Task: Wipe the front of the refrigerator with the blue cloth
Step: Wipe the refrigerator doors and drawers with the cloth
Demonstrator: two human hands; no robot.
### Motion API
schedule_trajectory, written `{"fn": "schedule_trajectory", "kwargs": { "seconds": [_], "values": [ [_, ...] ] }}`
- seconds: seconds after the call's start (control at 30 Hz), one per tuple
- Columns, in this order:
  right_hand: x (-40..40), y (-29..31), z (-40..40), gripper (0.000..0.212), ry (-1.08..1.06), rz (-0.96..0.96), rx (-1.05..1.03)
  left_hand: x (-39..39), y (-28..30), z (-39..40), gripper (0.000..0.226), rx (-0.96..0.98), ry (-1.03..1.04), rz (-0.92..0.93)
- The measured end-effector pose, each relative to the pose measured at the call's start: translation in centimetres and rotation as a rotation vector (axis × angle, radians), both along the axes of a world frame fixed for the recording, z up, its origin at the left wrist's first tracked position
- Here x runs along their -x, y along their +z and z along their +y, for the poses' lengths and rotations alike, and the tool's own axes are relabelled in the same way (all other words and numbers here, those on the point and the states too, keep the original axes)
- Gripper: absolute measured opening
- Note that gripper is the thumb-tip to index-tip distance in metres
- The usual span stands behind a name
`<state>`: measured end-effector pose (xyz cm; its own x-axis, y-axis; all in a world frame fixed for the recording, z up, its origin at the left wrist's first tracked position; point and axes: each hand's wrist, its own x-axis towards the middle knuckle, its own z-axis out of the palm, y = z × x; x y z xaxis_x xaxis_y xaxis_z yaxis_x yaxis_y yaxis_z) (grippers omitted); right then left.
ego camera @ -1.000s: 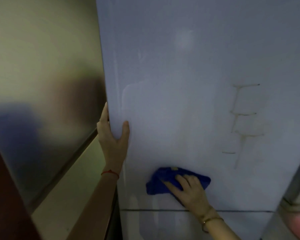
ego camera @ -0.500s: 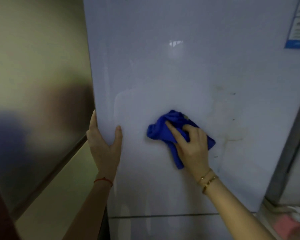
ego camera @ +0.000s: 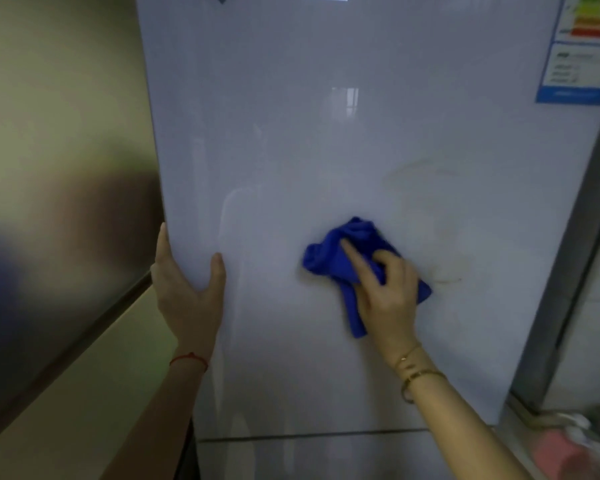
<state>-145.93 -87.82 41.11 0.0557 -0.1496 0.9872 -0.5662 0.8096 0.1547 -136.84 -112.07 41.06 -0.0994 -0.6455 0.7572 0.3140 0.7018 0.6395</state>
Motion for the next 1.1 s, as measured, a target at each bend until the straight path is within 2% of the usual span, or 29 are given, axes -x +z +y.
{"fn": "schedule_trajectory", "kwargs": {
  "seconds": [0.07, 0.17, 0.2, 0.27, 0.37, 0.43, 0.53, 0.6, 0.67, 0.7, 0.77, 0.83, 0.9, 1.0, 1.1],
  "values": [
    [0.7, 2.2, 2.7, 0.047, 0.035, -0.051, 0.182, 0.0, 0.0, 0.2, 0.076, -0.003, 0.014, -0.008],
    [1.3, 7.5, 4.2, 0.037, 0.111, -0.104, 0.560, 0.0, 0.1, 0.3, 0.075, -0.013, 0.024, -0.013],
    [1.3, 8.0, 3.8, 0.037, 0.103, -0.101, 0.592, 0.0, 0.0, 0.3, 0.075, -0.016, 0.028, -0.016],
    [1.0, 6.1, 2.3, 0.042, 0.099, -0.074, 0.463, 0.0, 0.0, 0.3, 0.076, -0.019, 0.038, -0.023],
    [0.5, -2.3, 0.8, 0.071, 0.024, -0.085, 0.120, -0.1, 0.0, 0.4, 0.076, -0.014, 0.036, -0.031],
    [0.5, -7.0, 1.8, 0.081, -0.034, -0.097, 0.011, -0.2, -0.1, 0.5, 0.076, -0.019, 0.028, -0.029],
    [1.0, -6.6, 5.2, 0.071, -0.007, -0.163, 0.167, -0.3, 0.0, 0.7, 0.076, -0.018, 0.030, -0.024],
    [1.7, -2.4, 7.2, 0.048, 0.052, -0.188, 0.438, -0.3, 0.1, 0.8, 0.076, -0.009, 0.032, -0.026],
    [2.1, 1.3, 7.4, 0.040, 0.083, -0.178, 0.631, -0.3, 0.1, 0.8, 0.076, -0.013, 0.037, -0.031],
    [2.2, 1.8, 6.9, 0.040, 0.086, -0.171, 0.622, -0.2, 0.1, 0.8, 0.076, -0.015, 0.041, -0.031],
    [1.7, -0.6, 5.0, 0.048, 0.076, -0.154, 0.416, -0.2, 0.1, 0.9, 0.075, -0.009, 0.050, -0.034],
    [1.1, -6.0, 3.5, 0.071, 0.013, -0.166, 0.158, -0.2, 0.1, 0.8, 0.075, -0.018, 0.046, -0.040],
    [1.0, -10.6, 3.9, 0.085, -0.061, -0.159, 0.025, -0.3, 0.0, 0.7, 0.076, -0.019, 0.031, -0.040],
    [1.2, -9.9, 6.3, 0.074, -0.023, -0.229, 0.153, -0.3, 0.0, 0.6, 0.076, -0.004, 0.029, -0.034],
    [1.7, -3.0, 7.5, 0.045, 0.069, -0.216, 0.457, -0.3, 0.0, 0.7, 0.076, -0.001, 0.036, -0.040]
  ]
}}
